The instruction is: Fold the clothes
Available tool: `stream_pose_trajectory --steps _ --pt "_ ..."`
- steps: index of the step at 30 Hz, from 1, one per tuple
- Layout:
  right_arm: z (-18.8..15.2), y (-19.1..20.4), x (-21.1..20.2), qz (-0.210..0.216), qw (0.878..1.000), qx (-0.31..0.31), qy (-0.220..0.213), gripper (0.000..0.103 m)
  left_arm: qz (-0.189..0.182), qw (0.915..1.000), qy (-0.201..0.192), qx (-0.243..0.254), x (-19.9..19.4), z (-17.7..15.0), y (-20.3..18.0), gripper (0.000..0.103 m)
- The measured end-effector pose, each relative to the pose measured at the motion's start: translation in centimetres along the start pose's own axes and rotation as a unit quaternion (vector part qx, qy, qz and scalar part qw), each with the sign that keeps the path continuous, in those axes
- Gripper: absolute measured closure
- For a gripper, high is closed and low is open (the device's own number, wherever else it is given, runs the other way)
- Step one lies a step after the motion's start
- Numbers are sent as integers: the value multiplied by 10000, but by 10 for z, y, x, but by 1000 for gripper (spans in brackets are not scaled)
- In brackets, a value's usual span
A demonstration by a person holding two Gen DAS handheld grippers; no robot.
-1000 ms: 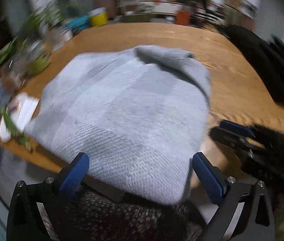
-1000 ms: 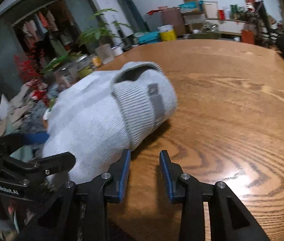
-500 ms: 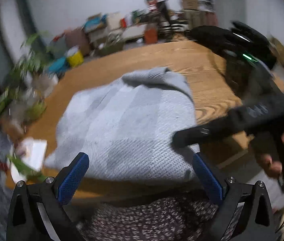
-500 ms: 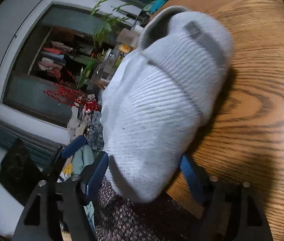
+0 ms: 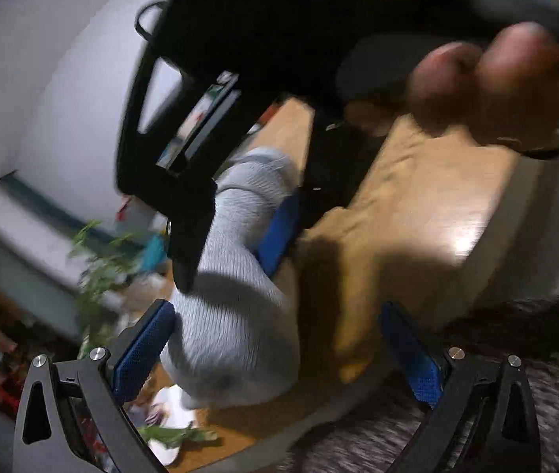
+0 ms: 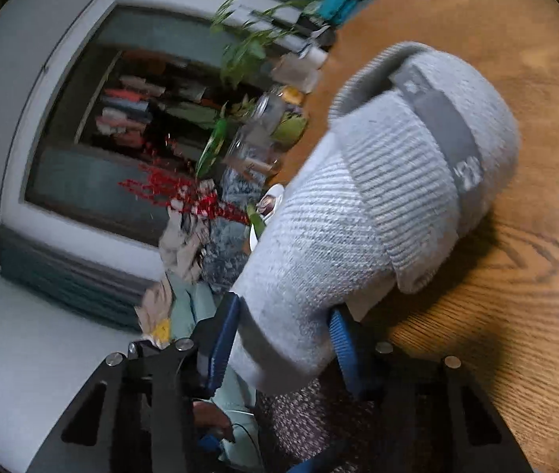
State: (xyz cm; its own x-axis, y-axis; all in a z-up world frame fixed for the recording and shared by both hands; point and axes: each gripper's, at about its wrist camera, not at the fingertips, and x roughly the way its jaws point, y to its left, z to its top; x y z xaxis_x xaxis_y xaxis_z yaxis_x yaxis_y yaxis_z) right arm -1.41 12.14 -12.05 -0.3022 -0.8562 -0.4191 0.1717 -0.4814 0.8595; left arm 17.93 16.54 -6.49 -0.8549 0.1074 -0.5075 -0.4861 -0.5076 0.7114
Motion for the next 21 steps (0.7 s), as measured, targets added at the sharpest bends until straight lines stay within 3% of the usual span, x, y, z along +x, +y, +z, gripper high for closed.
stream_pose_trajectory --steps 3,7,8,9,12,15,18,20,21 --pt "6 8 9 42 9998 -59 161 55 237 9993 168 -220 16 -1 14 1" --pt "12 6 13 86 9996 -3 271 55 631 9965 464 293 51 -10 12 2" --pt "11 5 12 98 9996 8 273 55 688 9960 465 329 57 -13 13 8" --pt "11 3 12 113 9996 18 265 55 769 9952 491 346 63 -16 15 22" --pt "11 -3 2 228 9997 78 75 55 288 9967 739 147 76 -16 29 29" --pt "-1 -10 -44 542 9952 27 -815 53 -107 9938 944 -579 79 -9 51 33" --pt "-18 -5 -89 -333 9792 -492 -1940 54 -557 9805 1147 -1493 86 1 81 36" --pt "-29 14 -94 -1496 9520 -1235 -2370 56 -803 9701 1228 -1931 90 6 96 37" --pt "-32 24 -87 -1827 9400 -1617 -2387 58 -931 9637 1274 -2153 93 8 103 37"
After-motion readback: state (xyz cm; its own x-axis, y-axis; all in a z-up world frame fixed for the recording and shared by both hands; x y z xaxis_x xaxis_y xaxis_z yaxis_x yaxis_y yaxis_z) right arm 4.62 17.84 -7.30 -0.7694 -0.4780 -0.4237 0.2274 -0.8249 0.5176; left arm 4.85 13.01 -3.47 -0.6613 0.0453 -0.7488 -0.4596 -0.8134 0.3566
